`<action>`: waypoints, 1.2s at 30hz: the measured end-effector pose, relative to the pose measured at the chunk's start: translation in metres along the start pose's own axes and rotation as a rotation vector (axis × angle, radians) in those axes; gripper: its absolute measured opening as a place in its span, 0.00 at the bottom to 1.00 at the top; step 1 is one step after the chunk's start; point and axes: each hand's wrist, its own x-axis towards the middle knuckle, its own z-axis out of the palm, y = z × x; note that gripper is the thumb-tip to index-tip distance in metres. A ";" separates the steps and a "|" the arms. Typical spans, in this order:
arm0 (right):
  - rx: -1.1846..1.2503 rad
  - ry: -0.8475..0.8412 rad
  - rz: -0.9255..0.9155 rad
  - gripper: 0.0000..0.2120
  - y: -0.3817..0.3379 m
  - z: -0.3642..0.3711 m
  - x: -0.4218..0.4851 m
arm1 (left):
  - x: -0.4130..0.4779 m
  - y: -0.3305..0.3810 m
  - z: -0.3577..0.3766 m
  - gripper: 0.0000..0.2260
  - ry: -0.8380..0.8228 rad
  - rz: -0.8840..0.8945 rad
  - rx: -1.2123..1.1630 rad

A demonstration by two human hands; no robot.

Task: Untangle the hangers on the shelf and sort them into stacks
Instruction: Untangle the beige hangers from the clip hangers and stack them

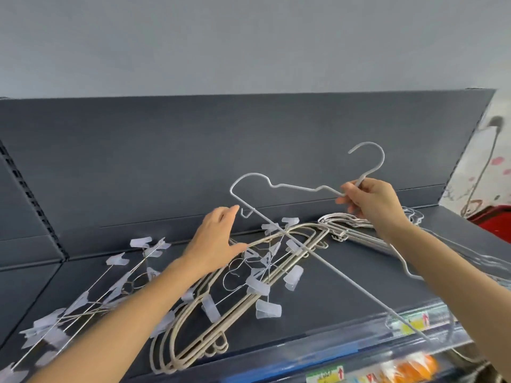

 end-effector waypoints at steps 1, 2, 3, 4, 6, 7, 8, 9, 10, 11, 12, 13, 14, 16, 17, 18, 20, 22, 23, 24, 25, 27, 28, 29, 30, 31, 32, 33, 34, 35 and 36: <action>0.009 0.005 0.020 0.06 0.007 -0.013 0.007 | 0.008 0.012 0.005 0.37 0.009 0.024 0.013; 0.011 0.007 0.038 0.06 0.013 -0.026 0.014 | 0.017 0.024 0.011 0.37 0.018 0.046 0.025; 0.006 0.009 0.054 0.06 0.020 -0.041 0.022 | 0.027 0.037 0.018 0.37 0.028 0.067 0.032; -0.002 0.010 0.068 0.07 0.027 -0.056 0.030 | 0.036 0.050 0.026 0.37 0.035 0.085 0.035; -0.009 0.016 0.092 0.07 0.040 -0.088 0.047 | 0.055 0.077 0.043 0.37 0.027 0.104 0.028; -0.012 0.016 0.103 0.07 0.048 -0.103 0.055 | 0.065 0.091 0.052 0.37 0.010 0.107 0.020; -0.019 0.015 0.116 0.08 0.055 -0.118 0.064 | 0.074 0.104 0.062 0.36 -0.009 0.111 0.016; -0.024 0.011 0.131 0.08 0.064 -0.132 0.074 | 0.083 0.117 0.072 0.36 -0.025 0.119 0.018; -0.019 0.005 0.152 0.08 0.073 -0.145 0.083 | 0.091 0.129 0.082 0.36 -0.035 0.128 0.023; -0.005 -0.003 0.181 0.08 0.085 -0.159 0.092 | 0.099 0.141 0.092 0.37 -0.043 0.132 0.028; 0.014 -0.014 0.214 0.07 0.096 -0.171 0.101 | 0.107 0.152 0.102 0.37 -0.048 0.133 0.037; 0.036 -0.021 0.251 0.07 0.106 -0.183 0.110 | 0.114 0.161 0.111 0.37 -0.050 0.135 0.048; 0.053 -0.027 0.290 0.07 0.116 -0.194 0.118 | 0.120 0.170 0.119 0.37 -0.056 0.133 0.055; 0.062 -0.040 0.370 0.07 0.134 -0.211 0.135 | 0.132 0.185 0.132 0.37 -0.070 0.126 0.058; 0.052 -0.051 0.408 0.08 0.142 -0.218 0.142 | 0.136 0.191 0.137 0.37 -0.074 0.120 0.061; 0.039 -0.064 0.441 0.09 0.150 -0.222 0.147 | 0.140 0.197 0.142 0.37 -0.078 0.110 0.064; 0.002 -0.104 0.485 0.11 0.165 -0.228 0.155 | 0.146 0.205 0.150 0.36 -0.093 0.088 0.066; -0.046 -0.150 0.481 0.10 0.177 -0.228 0.158 | 0.148 0.211 0.158 0.35 -0.113 0.070 0.072; -0.085 -0.168 0.461 0.10 0.182 -0.227 0.160 | 0.149 0.213 0.162 0.35 -0.124 0.063 0.077; -0.127 -0.180 0.433 0.12 0.186 -0.225 0.161 | 0.149 0.215 0.165 0.35 -0.135 0.055 0.079; -0.181 -0.181 0.393 0.14 0.190 -0.223 0.163 | 0.150 0.216 0.167 0.35 -0.144 0.050 0.080; -0.314 -0.170 0.316 0.18 0.193 -0.218 0.166 | 0.150 0.219 0.171 0.35 -0.153 0.044 0.088; -0.387 -0.171 0.290 0.19 0.193 -0.217 0.167 | 0.151 0.220 0.172 0.35 -0.155 0.042 0.094; -0.455 -0.182 0.277 0.19 0.192 -0.216 0.167 | 0.151 0.220 0.173 0.35 -0.155 0.040 0.098; -0.514 -0.193 0.269 0.20 0.190 -0.215 0.166 | 0.152 0.221 0.173 0.35 -0.155 0.036 0.101; -0.558 -0.204 0.267 0.21 0.189 -0.214 0.166 | 0.153 0.221 0.173 0.35 -0.155 0.032 0.103; -0.588 -0.211 0.259 0.22 0.188 -0.214 0.166 | 0.153 0.221 0.173 0.35 -0.155 0.027 0.102; -0.610 -0.219 0.258 0.22 0.188 -0.213 0.166 | 0.154 0.222 0.173 0.35 -0.154 0.024 0.101; -0.639 -0.231 0.251 0.23 0.190 -0.213 0.166 | 0.153 0.223 0.173 0.35 -0.155 0.023 0.101; -0.668 -0.246 0.252 0.23 0.192 -0.213 0.166 | 0.153 0.224 0.174 0.35 -0.158 0.022 0.104; -0.703 -0.259 0.248 0.24 0.194 -0.213 0.165 | 0.153 0.225 0.174 0.35 -0.162 0.022 0.107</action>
